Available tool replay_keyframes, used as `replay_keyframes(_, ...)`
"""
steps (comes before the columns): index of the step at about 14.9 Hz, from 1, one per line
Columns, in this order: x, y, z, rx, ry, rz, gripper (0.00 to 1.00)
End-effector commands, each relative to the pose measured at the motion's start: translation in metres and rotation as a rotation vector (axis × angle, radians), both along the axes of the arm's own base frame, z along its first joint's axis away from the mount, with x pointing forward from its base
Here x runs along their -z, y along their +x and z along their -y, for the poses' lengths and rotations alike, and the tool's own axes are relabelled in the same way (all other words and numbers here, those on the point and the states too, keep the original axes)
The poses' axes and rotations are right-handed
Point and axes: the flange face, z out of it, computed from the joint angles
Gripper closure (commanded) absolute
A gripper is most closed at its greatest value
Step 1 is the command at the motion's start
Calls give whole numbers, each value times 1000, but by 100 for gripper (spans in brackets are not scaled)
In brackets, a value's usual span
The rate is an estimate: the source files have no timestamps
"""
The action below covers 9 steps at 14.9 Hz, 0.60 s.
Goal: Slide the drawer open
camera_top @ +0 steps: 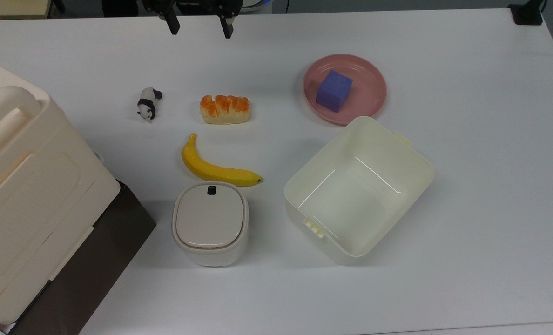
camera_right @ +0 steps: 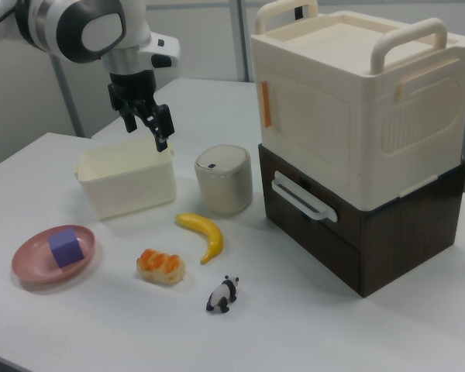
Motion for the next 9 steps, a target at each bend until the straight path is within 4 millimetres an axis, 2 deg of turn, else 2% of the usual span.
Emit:
replay_keyframes(1, -4, -6, 0, -11, -11, -13, 0)
replay_keyframes(9, -4, -8, 4, 14, -60, -27, 0)
